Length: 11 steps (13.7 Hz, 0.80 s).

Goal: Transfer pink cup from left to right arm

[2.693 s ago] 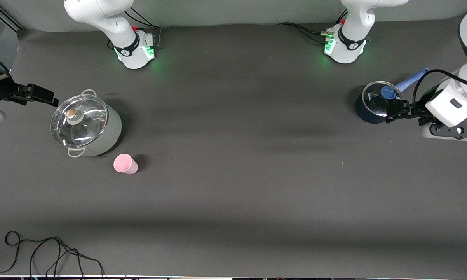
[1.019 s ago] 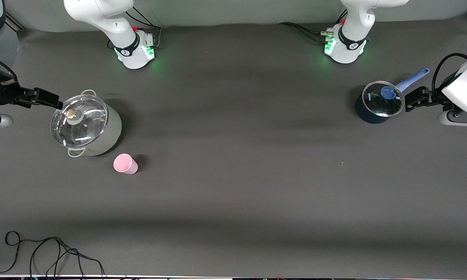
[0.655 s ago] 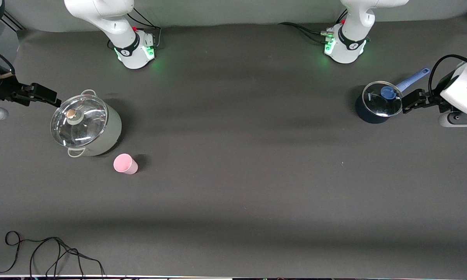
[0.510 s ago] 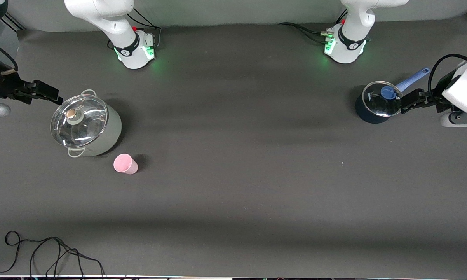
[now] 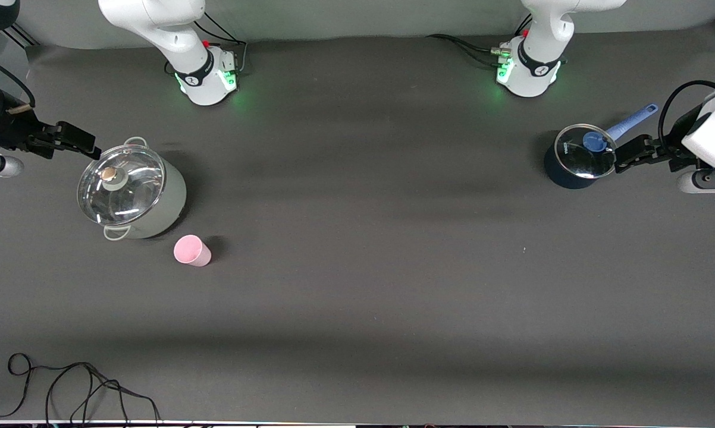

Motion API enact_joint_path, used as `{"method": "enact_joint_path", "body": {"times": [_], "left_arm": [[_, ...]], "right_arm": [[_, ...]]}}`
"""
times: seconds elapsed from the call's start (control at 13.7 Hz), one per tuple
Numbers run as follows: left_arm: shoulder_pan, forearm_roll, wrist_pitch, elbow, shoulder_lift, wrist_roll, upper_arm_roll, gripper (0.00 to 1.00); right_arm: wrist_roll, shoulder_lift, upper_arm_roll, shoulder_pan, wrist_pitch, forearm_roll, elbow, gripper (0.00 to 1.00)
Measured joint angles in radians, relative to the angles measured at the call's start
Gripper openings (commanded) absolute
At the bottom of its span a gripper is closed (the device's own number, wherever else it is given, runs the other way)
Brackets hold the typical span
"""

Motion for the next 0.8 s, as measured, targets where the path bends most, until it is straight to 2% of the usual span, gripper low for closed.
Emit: {"method": "enact_joint_path", "body": {"times": [0.8], "left_arm": [[0.000,0.000,-0.003,0.015,0.005,0.000,0.000,1.00]], "right_arm": [[0.000,0.007,0.000,0.001,0.008,0.000,0.000,1.00]]}}
